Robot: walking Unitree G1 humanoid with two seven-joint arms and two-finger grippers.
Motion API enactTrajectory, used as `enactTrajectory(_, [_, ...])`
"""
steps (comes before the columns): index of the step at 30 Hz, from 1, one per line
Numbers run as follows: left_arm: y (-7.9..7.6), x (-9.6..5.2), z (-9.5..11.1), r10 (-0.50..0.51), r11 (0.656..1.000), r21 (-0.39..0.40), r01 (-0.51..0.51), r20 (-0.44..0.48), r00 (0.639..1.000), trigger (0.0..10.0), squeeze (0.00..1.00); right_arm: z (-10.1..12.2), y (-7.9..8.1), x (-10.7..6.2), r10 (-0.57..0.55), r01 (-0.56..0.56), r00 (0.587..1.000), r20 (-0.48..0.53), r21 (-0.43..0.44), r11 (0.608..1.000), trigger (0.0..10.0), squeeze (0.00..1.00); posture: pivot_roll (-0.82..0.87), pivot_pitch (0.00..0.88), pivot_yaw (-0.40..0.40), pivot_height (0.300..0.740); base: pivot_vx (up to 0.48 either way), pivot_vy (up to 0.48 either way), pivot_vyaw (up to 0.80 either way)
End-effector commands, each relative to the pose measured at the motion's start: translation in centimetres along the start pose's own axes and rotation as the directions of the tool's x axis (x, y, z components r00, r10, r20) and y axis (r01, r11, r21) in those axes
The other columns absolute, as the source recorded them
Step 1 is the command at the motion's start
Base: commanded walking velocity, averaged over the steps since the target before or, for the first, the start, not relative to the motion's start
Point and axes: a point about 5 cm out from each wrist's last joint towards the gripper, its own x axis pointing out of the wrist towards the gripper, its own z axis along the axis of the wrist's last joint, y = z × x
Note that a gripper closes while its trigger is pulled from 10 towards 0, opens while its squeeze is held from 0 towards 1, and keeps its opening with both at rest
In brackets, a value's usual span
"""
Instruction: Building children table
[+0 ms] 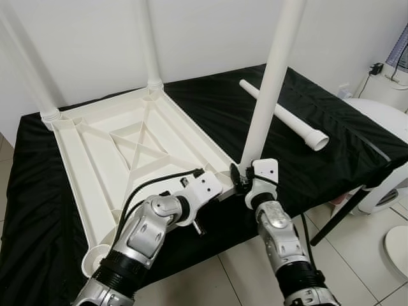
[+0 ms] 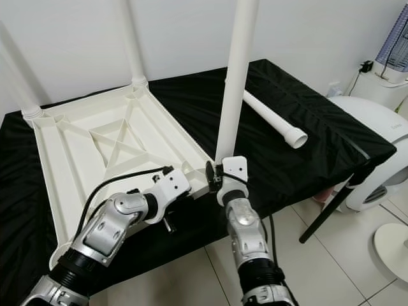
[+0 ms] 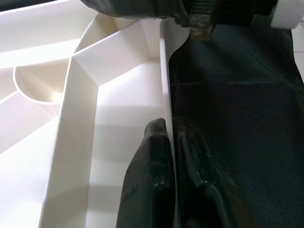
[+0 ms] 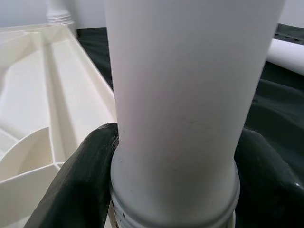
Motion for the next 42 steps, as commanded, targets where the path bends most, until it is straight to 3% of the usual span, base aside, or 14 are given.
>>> enactTrajectory(1, [-0.2, 0.2, 0.2, 0.061, 0.998, 0.015, -0.061, 0.001, 0.998, 10.0, 0.00, 0.4, 1.0, 0.1, -0.023, 0.023, 1.000, 0.003, 0.003, 1.000, 10.0, 0.00, -0.13, 0.055, 0.057, 0.740, 0.000, 0.000, 0.00])
enactTrajectory(6, [-0.2, 0.1, 0.1, 0.060, 0.998, 0.015, -0.060, -0.001, 0.998, 10.0, 0.00, 0.7, 1.9, 0.1, -0.014, 0.014, 1.000, 0.009, 0.004, 1.000, 10.0, 0.00, -0.12, 0.049, 0.054, 0.740, 0.000, 0.000, 0.00])
enactTrajectory(15, [-0.3, 0.1, 0.0, 0.060, 0.998, 0.016, -0.060, -0.003, 0.998, 10.0, 0.00, 0.5, 1.3, -0.1, -0.039, 0.039, 0.999, -0.007, 0.002, 0.999, 10.0, 0.00, -0.12, 0.042, 0.048, 0.740, 0.000, 0.000, 0.00])
enactTrajectory(16, [-0.4, 0.1, 0.0, 0.060, 0.998, 0.016, -0.059, -0.003, 0.998, 10.0, 0.00, 0.4, 1.4, -0.1, -0.034, 0.034, 0.999, -0.008, 0.004, 0.999, 10.0, 0.07, -0.12, 0.042, 0.048, 0.740, 0.000, 0.000, 0.00])
enactTrajectory(18, [-0.4, 0.1, 0.0, 0.059, 0.998, 0.016, -0.059, -0.003, 0.998, 10.0, 0.00, 0.4, 1.5, -0.2, -0.032, 0.032, 0.999, -0.010, 0.003, 0.999, 10.0, 0.07, -0.12, 0.042, 0.048, 0.740, 0.000, 0.000, 0.00])
enactTrajectory(19, [-0.4, 0.1, -0.1, 0.058, 0.998, 0.017, -0.058, -0.003, 0.998, 10.0, 0.00, 0.4, 1.6, -0.2, -0.026, 0.026, 1.000, -0.009, 0.015, 1.000, 10.0, 1.00, -0.12, 0.039, 0.047, 0.740, 0.000, 0.000, 0.00])
enactTrajectory(27, [-0.6, 0.2, 0.0, 0.054, 0.998, 0.018, -0.054, -0.001, 0.999, 10.0, 0.00, 0.5, 1.2, -0.4, -0.007, 0.007, 1.000, -0.005, 0.013, 1.000, 10.0, 1.00, -0.12, 0.034, 0.045, 0.740, 0.000, 0.000, 0.00])
enactTrajectory(34, [-0.6, 0.2, 0.0, 0.055, 0.998, 0.016, -0.055, -0.002, 0.998, 10.0, 0.00, 0.3, 0.8, -0.8, 0.079, -0.079, 0.997, 0.002, 0.024, 0.997, 10.0, 1.00, -0.12, 0.040, 0.043, 0.740, 0.000, 0.000, 0.00])
enactTrajectory(35, [-0.5, 0.2, 0.0, 0.056, 0.998, 0.015, -0.056, -0.002, 0.998, 10.0, 0.00, 0.2, 0.7, -0.9, 0.106, -0.106, 0.994, -0.003, 0.027, 0.994, 10.0, 0.62, -0.12, 0.040, 0.043, 0.740, 0.000, 0.000, 0.00])
enactTrajectory(36, [-0.5, 0.2, 0.0, 0.056, 0.998, 0.015, -0.056, -0.001, 0.998, 10.0, 0.00, 0.1, 0.4, -1.0, 0.141, -0.141, 0.990, -0.005, 0.014, 0.990, 10.0, 0.00, -0.12, 0.043, 0.043, 0.740, 0.000, 0.000, 0.00])
enactTrajectory(42, [-0.4, 0.2, 0.0, 0.057, 0.998, 0.014, -0.057, -0.001, 0.998, 10.0, 0.00, -0.3, -0.7, -1.3, 0.281, -0.281, 0.960, -0.015, -0.008, 0.960, 10.0, 0.00, -0.13, 0.046, 0.049, 0.740, 0.000, 0.000, 0.00])
